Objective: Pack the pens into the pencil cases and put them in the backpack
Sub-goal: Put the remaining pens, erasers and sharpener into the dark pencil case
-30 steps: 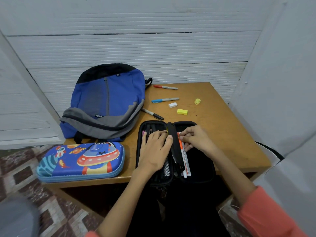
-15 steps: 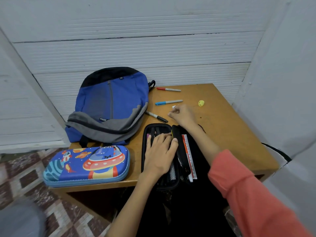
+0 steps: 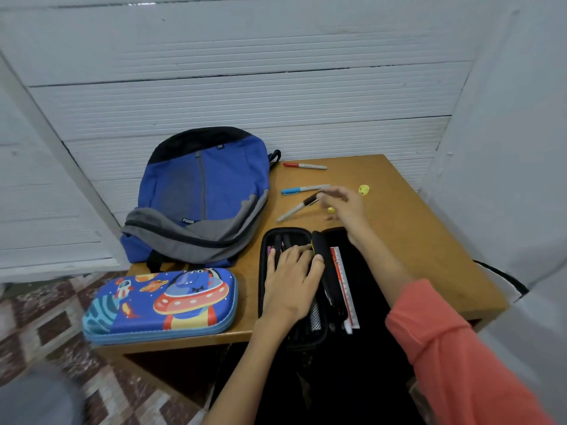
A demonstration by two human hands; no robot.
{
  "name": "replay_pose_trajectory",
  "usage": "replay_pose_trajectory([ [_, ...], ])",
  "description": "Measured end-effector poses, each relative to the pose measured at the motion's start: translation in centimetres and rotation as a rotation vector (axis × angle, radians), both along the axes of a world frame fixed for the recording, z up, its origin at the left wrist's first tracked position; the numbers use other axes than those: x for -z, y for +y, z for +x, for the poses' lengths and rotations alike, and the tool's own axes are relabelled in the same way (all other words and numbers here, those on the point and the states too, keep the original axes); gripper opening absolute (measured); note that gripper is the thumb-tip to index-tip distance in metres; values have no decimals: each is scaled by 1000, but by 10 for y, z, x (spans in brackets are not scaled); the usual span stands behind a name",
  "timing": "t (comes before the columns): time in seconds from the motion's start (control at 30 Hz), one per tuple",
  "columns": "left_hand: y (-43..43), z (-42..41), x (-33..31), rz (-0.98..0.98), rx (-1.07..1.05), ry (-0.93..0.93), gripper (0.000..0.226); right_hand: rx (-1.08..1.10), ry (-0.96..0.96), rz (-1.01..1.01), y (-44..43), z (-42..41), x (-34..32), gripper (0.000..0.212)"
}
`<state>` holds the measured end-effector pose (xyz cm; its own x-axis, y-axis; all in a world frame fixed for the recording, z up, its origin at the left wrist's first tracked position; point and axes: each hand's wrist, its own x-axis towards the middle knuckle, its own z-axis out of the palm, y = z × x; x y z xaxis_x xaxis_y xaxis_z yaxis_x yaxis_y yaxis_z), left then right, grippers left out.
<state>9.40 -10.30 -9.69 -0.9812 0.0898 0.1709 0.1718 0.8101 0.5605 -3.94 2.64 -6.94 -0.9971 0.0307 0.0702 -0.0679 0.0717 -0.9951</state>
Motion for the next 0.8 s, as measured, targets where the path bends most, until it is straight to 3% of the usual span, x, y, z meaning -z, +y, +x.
replay_pose_trajectory([
  [0.07,0,0,0,3,2,-3,80,29,25,-239,22,8,-13,10],
  [0.17,-1,-1,1,8,-2,-7,80,103,40,-280,53,16,-25,13],
  [0.3,-1,-1,1,8,-1,-6,81,31,-108,-18,79,33,-28,25],
  [0.43,0,0,1,6,0,-4,80,-205,-286,253,73,56,-21,17],
  [0.6,0,0,1,-7,4,-12,82,-258,-345,409,58,66,-5,9],
  [0.8,-1,0,2,-9,5,4,78,-277,-311,446,51,65,6,10],
])
